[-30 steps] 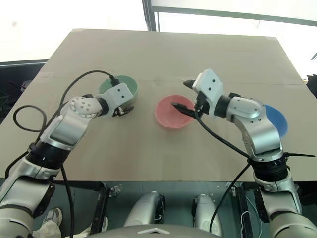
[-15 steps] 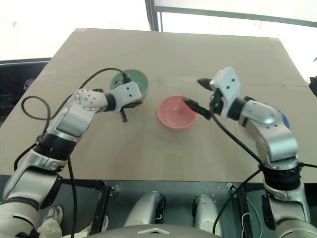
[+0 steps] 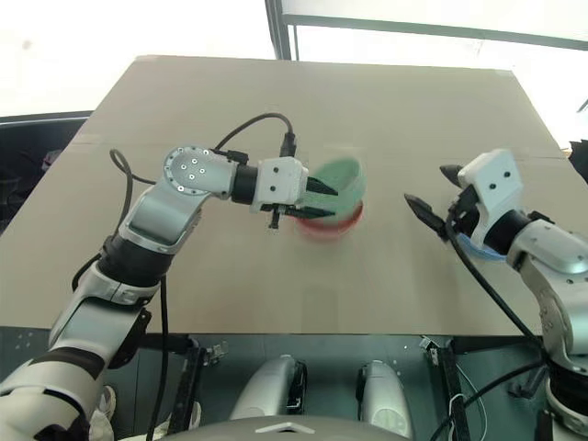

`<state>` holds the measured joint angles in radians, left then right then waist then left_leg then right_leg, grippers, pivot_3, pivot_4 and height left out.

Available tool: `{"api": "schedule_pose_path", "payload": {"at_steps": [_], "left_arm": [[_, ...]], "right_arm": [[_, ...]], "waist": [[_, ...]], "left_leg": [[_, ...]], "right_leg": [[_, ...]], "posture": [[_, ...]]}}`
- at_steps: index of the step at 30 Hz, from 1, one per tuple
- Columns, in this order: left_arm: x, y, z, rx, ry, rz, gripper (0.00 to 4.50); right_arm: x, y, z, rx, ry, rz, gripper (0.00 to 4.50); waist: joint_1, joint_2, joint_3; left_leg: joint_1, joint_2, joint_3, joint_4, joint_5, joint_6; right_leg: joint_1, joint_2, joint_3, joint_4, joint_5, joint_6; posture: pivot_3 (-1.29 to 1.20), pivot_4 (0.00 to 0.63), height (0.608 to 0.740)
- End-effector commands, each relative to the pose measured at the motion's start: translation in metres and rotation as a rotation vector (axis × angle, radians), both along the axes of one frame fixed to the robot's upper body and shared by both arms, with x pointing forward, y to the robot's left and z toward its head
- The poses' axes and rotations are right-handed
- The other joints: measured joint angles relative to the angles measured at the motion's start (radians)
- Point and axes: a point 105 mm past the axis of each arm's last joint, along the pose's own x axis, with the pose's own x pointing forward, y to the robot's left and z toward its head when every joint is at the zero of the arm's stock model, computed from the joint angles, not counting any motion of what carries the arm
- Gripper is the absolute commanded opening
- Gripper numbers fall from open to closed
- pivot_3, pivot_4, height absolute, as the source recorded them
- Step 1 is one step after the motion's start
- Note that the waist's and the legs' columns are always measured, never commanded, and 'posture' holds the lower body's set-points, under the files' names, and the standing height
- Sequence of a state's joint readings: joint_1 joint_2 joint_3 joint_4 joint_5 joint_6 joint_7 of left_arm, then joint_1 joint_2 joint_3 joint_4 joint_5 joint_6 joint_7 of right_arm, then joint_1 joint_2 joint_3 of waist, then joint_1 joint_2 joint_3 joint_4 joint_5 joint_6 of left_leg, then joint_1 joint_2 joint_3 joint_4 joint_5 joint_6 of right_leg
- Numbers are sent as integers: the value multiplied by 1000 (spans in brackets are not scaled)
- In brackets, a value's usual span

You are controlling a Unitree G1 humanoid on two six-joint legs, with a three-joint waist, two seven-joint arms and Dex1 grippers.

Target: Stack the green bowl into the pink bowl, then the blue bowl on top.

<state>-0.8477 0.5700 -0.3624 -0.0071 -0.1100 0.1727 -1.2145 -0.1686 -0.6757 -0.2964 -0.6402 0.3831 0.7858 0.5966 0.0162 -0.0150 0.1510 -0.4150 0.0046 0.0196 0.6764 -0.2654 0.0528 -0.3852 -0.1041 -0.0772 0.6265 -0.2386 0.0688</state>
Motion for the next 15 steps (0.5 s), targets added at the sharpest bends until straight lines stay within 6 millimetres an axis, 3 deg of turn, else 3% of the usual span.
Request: {"api": "schedule_pose_path", "payload": {"at_steps": [1,2,6,8,9,10,15], "left_arm": [[-2,7,15,-57,25,15,3460],[0,10,18,-79,37,36,3947],[8,24,46,-410,86,110,3947],[12,39,40,-433,190,164,3947],[2,47,42,-474,303,119,3947],[-4,52,42,-501,350,99,4477],[-15,73,30,-564,343,159,4490]], "right_arm": [[-3,-11,10,-61,-72,-84,3914],[-1,-15,7,-74,-66,-107,3914],[6,-40,-17,-160,26,-219,3914],[9,-52,-31,-202,86,-264,3914],[11,-57,-38,-194,121,-287,3914],[12,-60,-43,-186,149,-301,3914],[17,-73,-65,-187,251,-329,3914]], "waist": [[1,0,0],[0,0,0],[0,0,0],[-1,0,0],[-2,0,0],[-6,0,0],[-3,0,0]], "left_leg": [[0,0,0,1,0,1],[-1,0,0,2,-1,2],[-1,0,0,3,-1,2],[0,0,-1,4,-1,2],[0,0,0,4,-1,2],[1,0,0,4,-1,2],[1,1,0,5,-1,2]], "right_leg": [[0,0,0,0,0,0],[0,0,0,0,0,0],[1,0,0,0,0,0],[2,-1,0,0,0,0],[2,-1,0,0,0,0],[2,0,0,0,0,0],[3,0,0,0,0,0]], "posture": [[0,150,698],[0,150,698],[0,150,698],[0,150,698],[0,150,698],[0,150,698],[0,150,698]]}}
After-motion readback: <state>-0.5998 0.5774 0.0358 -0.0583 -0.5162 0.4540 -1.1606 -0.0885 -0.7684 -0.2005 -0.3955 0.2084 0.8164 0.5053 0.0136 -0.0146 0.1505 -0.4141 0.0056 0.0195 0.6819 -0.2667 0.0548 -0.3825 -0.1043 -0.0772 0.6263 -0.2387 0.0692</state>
